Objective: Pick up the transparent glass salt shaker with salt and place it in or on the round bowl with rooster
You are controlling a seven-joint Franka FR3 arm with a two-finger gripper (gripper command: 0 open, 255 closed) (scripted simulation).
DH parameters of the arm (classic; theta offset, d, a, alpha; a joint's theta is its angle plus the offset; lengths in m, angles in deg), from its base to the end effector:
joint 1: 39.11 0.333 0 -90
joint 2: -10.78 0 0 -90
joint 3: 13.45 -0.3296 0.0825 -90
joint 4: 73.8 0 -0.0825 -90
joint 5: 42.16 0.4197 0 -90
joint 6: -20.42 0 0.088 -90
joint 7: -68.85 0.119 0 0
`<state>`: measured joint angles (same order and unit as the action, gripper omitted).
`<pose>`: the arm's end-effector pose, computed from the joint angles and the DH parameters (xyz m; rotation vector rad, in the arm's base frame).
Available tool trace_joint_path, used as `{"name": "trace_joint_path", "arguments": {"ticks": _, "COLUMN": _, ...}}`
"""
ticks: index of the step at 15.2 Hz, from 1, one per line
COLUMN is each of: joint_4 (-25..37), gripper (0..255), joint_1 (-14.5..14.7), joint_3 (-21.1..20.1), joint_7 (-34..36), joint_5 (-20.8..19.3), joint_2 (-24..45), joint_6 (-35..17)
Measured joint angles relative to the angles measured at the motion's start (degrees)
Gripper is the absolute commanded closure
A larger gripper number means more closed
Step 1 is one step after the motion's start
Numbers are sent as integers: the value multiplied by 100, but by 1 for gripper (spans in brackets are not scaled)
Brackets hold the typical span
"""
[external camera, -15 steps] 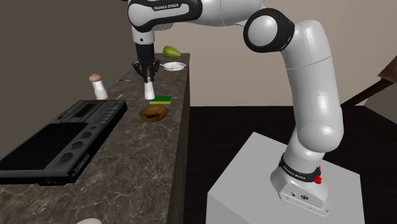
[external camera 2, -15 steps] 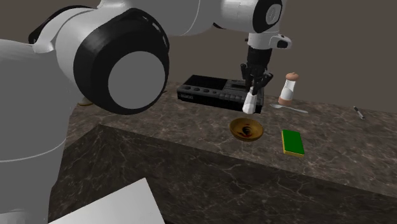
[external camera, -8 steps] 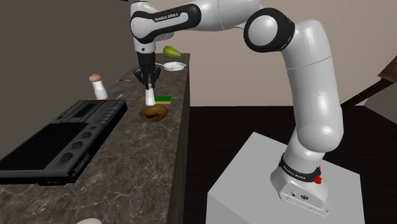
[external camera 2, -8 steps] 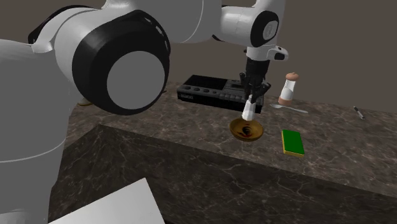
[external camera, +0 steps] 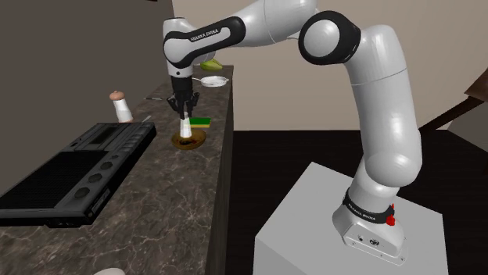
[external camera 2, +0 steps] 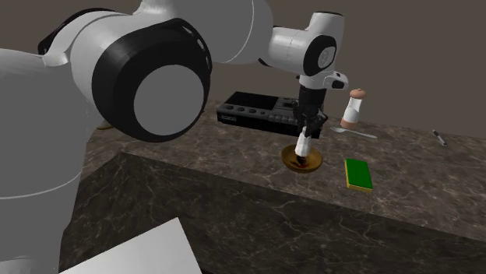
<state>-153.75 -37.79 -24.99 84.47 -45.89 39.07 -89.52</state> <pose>0.7319 0.1351 0.4204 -3.0986 0.0813 -0.0468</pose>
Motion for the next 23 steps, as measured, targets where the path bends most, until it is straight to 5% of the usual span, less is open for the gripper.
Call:
{"name": "trace_joint_path", "arguments": {"ticks": 6, "joint_4": -45, "gripper": 255, "joint_1": -6, "joint_3": 1, "joint_7": -5, "joint_5": 1, "joint_2": -6, "joint_6": -43}}
{"name": "trace_joint_path", "arguments": {"ticks": 7, "joint_4": -45, "gripper": 0, "joint_1": -6, "joint_3": 1, "joint_7": -5, "joint_5": 1, "joint_2": -6, "joint_6": -43}}
{"name": "trace_joint_path", "arguments": {"ticks": 23, "joint_4": 530, "gripper": 0, "joint_1": 0, "joint_3": -12, "joint_7": -26, "joint_5": 25, "joint_2": -106, "joint_6": 628}}
